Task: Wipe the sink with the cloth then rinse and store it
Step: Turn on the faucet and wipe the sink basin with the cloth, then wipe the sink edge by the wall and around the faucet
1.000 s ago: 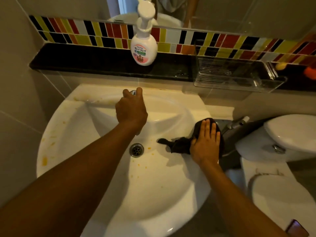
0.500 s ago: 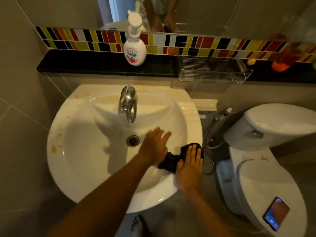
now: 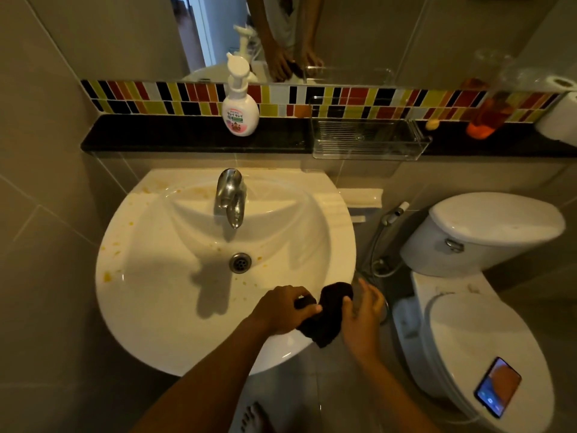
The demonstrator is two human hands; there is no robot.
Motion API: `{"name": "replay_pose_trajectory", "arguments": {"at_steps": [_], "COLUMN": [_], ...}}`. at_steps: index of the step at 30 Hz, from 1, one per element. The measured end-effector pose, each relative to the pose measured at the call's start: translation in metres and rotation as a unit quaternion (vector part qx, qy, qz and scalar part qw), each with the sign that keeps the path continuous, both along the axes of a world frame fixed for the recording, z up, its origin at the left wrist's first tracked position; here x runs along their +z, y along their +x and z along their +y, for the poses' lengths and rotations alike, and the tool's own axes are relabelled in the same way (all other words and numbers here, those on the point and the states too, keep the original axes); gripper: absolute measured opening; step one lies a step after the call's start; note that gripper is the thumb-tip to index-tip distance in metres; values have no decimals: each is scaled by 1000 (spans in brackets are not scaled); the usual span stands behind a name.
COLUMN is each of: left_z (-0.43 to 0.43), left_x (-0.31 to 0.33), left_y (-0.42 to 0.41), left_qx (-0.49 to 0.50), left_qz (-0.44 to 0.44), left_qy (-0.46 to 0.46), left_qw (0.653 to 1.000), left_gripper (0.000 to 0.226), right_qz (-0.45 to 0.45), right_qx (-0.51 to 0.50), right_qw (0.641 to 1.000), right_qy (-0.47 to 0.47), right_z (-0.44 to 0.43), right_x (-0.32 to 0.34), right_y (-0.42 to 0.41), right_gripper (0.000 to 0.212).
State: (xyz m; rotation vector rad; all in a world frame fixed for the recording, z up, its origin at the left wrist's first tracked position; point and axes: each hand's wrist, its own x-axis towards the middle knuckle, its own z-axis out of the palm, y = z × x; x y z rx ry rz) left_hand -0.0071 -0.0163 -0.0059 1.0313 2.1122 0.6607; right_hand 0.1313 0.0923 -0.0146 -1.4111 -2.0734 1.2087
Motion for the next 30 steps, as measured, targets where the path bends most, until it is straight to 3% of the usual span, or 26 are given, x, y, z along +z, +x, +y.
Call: {"name": "replay_pose_trajectory", "arguments": {"at_steps": [3,5,8,12,15,18,21,25,30], "left_z": [1,2,1,-5,-9,-13,-15,-18,-29], "left_x": [9,14,23,30,35,35,33,34,50], "left_y": [6,9,14,20,32,43,48,50,33], "left_qx": [-4,-1,-6,-5,-22,-108,-125,-83,22], "left_qz": [27,42,52,50,30,147,247,297,226], "left_qy": [12,12,15,-6,-34,-118,-147,-137,-54], "left_qw": [1000,999,999,999,999,976,950,941,972], "left_gripper": [30,24,18,17,41,70,51,31,28], "right_qz": [-77,-108,-108,-97,-77,-94,-143,-142,-18], "right_qx": [-14,-10,-4,31,19,-4,12,49,23], "right_qw": [993,984,982,983,984,984,983,988,999], "right_qy": [-88,-141,-155,-152,-162,-151,-114,-35,-40], "right_z": [16,15,14,19,22,19,18,21,28], "right_x": [-4,-9,-2,10,13,16,16,12,40], "right_y": [-7,-4,2,2,-2,-4,1,3,8], "right_gripper": [46,27,7,7,34,34,18,12,10]}}
